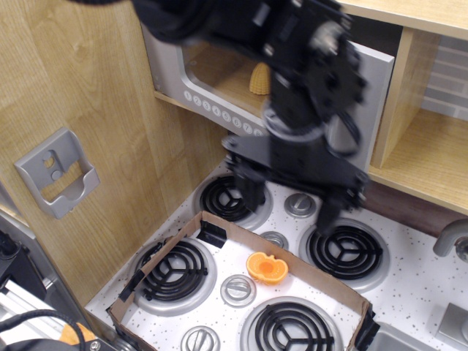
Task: Open microwave
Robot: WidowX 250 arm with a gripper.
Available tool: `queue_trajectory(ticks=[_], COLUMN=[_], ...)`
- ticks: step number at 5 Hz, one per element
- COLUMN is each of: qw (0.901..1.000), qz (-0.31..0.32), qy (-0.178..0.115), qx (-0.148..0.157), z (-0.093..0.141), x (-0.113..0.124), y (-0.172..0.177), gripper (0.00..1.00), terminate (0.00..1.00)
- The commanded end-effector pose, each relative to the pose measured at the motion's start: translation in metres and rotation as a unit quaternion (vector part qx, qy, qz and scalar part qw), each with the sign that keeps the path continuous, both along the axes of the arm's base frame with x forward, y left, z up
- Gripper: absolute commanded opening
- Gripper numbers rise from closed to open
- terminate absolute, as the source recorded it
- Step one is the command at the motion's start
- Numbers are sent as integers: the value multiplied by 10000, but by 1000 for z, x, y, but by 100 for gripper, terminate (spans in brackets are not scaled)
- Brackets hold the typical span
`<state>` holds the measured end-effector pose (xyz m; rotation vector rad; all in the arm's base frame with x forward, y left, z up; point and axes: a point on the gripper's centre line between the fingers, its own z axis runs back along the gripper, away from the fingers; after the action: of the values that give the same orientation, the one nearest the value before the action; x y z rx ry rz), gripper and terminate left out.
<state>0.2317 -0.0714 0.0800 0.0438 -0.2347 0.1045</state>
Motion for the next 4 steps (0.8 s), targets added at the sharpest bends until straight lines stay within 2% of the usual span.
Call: queue_trajectory(ticks=[1, 2, 3, 4], qw=[9838, 9731, 9589, 9466], qz=[-1695, -2245, -2686, -3121], qy=[-587, -509, -898, -801], qx=[-11, -124, 159, 106], z=[15, 15, 15, 11], x=[32, 53, 66, 80], y=[-55, -76, -98, -106], gripper=[100, 100, 100, 100], terminate=[0, 0, 0, 0])
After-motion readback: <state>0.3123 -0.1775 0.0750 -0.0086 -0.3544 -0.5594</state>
